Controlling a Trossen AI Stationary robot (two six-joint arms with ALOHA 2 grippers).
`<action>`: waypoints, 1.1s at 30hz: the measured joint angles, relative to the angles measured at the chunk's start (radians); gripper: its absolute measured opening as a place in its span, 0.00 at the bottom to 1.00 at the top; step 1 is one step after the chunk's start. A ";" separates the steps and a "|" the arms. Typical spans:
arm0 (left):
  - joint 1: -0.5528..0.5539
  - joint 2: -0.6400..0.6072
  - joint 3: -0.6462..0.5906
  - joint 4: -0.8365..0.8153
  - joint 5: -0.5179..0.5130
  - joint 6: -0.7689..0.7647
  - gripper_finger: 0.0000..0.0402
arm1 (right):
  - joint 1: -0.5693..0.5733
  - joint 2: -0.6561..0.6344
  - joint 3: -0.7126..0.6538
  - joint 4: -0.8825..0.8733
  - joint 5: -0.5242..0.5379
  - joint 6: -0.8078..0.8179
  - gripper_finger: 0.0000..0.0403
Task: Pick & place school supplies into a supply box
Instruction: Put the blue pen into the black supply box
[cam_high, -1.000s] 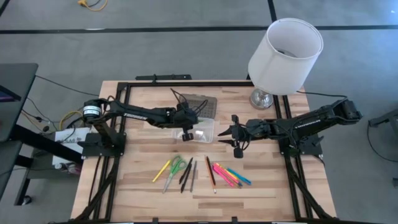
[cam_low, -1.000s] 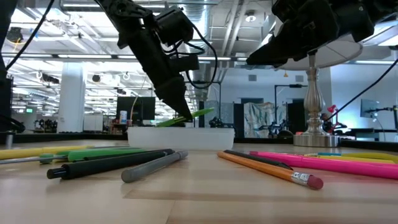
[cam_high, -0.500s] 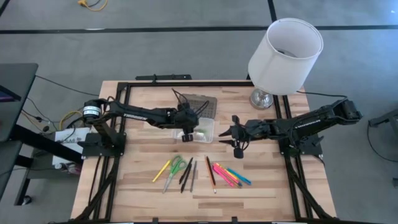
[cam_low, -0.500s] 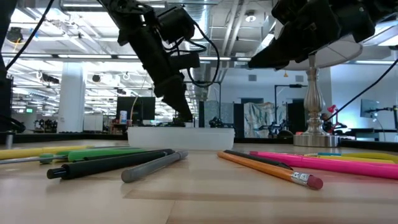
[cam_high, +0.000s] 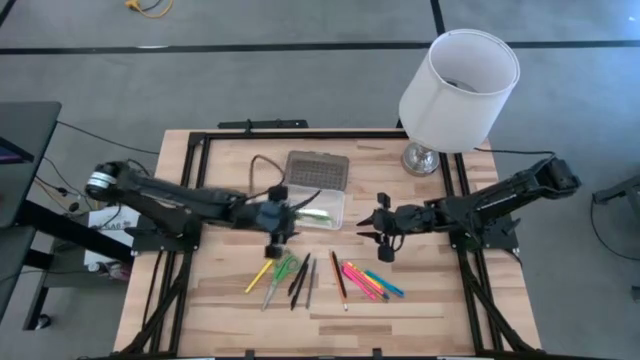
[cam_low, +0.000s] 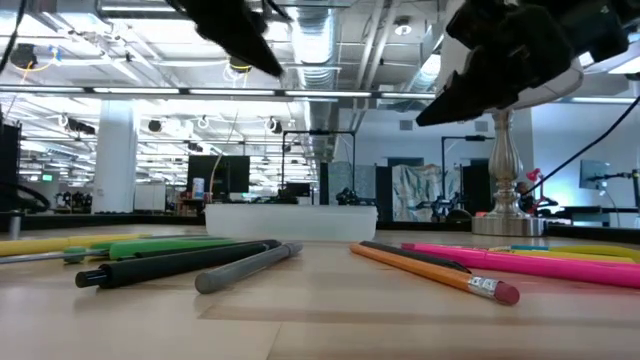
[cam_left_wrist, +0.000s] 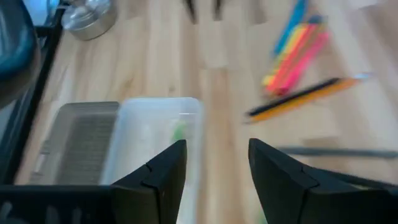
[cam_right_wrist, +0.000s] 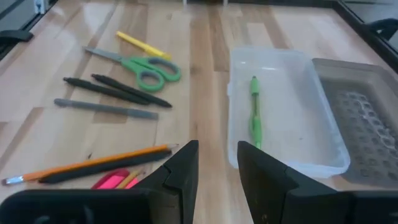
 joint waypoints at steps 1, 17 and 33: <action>-0.030 -0.025 -0.021 0.013 -0.015 -0.018 0.42 | 0.010 0.000 0.000 -0.003 0.000 0.002 0.27; -0.465 -0.166 -0.491 0.574 -0.424 -0.148 0.42 | 0.245 0.000 0.000 -0.185 0.144 0.363 0.27; -0.551 -0.166 -0.596 0.749 -0.488 -0.142 0.42 | 0.561 0.209 0.002 -0.246 0.284 0.825 0.27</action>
